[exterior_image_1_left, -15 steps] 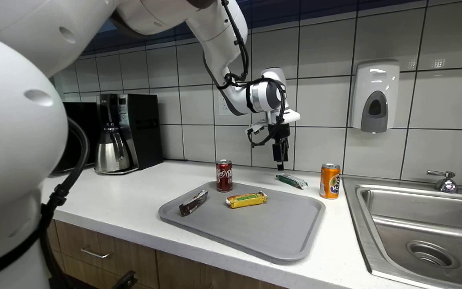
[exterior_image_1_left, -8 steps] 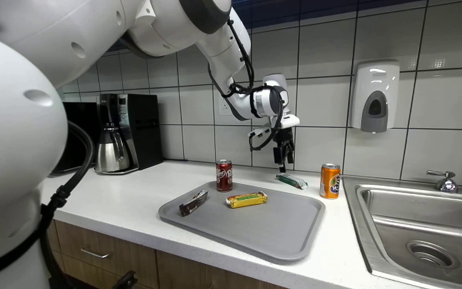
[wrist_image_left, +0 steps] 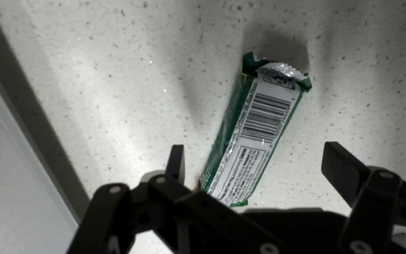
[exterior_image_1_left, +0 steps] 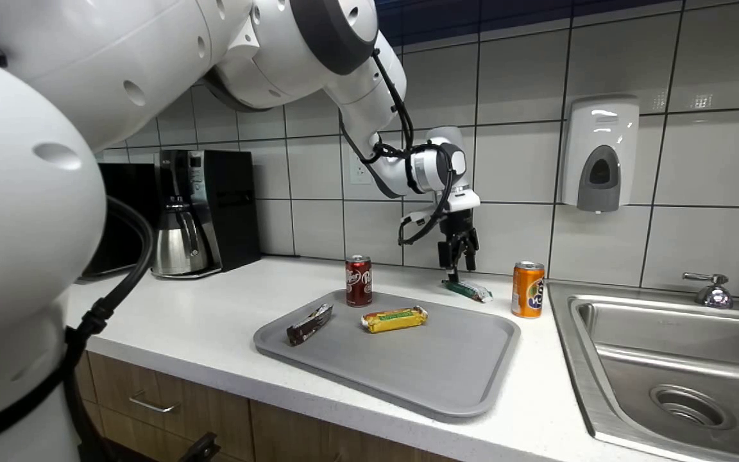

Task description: Pick all the candy bars from the kitchen counter and place them on the gray tray

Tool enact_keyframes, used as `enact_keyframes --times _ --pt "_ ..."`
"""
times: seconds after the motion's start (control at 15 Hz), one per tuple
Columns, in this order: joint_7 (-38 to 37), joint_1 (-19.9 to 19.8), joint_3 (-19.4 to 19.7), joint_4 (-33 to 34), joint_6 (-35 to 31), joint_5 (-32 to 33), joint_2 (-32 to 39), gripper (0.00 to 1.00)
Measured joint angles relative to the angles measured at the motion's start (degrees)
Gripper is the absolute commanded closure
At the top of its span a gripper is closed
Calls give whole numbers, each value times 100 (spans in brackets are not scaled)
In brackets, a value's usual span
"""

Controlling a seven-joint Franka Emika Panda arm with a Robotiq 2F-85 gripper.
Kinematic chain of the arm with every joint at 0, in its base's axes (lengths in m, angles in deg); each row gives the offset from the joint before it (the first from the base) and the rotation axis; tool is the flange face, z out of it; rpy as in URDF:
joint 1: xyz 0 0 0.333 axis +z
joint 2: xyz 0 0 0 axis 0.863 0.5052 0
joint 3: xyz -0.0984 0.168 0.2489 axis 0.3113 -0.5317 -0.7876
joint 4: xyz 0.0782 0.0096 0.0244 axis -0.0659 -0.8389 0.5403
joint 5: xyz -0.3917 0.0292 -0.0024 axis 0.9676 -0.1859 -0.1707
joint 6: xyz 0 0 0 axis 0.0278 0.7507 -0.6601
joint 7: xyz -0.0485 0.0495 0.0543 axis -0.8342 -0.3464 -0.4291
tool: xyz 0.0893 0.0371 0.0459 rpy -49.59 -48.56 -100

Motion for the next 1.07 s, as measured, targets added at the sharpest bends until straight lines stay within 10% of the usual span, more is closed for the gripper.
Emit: enact_keyframes --times 1.07 --pt "-401 -208 0 623 390 0 470 0"
